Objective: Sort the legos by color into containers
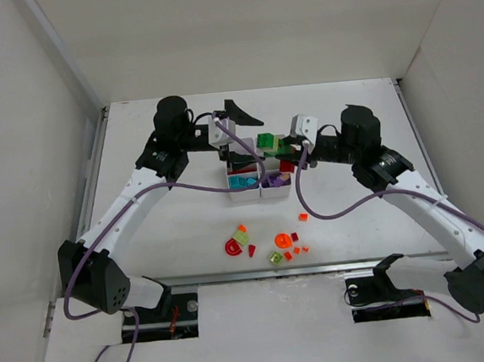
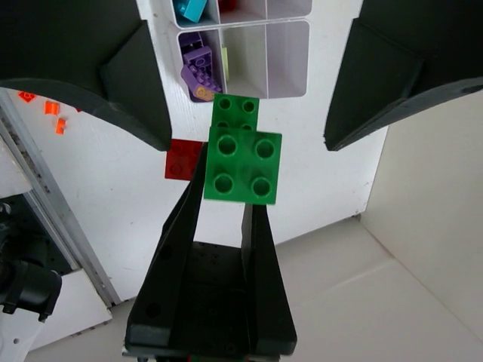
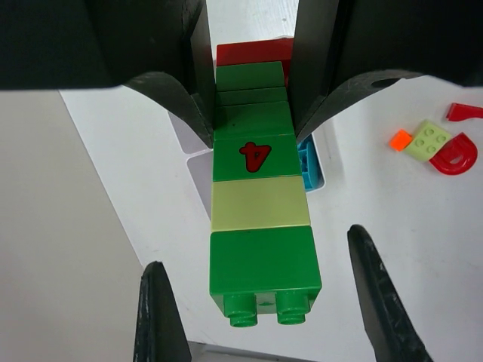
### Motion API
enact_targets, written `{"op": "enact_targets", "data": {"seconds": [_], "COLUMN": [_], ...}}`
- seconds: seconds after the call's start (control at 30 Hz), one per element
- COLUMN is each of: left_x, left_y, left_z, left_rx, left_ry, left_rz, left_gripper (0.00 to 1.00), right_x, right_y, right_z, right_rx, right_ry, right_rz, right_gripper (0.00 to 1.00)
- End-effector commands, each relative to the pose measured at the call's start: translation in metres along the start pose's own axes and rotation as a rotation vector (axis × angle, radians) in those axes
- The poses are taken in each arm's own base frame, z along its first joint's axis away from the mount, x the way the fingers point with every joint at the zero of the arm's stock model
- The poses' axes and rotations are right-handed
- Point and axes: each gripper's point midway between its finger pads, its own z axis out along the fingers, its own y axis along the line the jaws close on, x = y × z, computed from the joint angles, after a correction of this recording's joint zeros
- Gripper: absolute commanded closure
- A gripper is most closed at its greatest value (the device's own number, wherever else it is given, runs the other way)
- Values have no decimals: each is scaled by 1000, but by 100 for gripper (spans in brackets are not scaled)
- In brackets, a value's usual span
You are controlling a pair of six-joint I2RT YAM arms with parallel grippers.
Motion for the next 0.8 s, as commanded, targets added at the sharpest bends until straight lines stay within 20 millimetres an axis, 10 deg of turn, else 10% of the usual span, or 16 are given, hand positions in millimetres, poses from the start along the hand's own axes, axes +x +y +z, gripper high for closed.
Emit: {"op": "enact_targets", "data": {"seconds": [0.0,0.27,0.57,0.77], "left_x": [-33,-33,-31,-25], "left_y": [3,4,0,12], "left_z": [-1,1,1,-6], "left_rx": [5,13,25,-30], "left_ry": [-41,-45,-42,-16], "left_rz": [104,93,75,74], "left_gripper": [25,48,100,100], "right_x": [-8,-1,6,55], "right_y": [-1,1,1,8], "right_z": [0,2,6,10], "right_rx": [-10,-22,-30,-46], "right_ry": [-20,-2,11,106], "right_rz": [-20,-12,0,62], "right_gripper": [96,97,97,97]}}
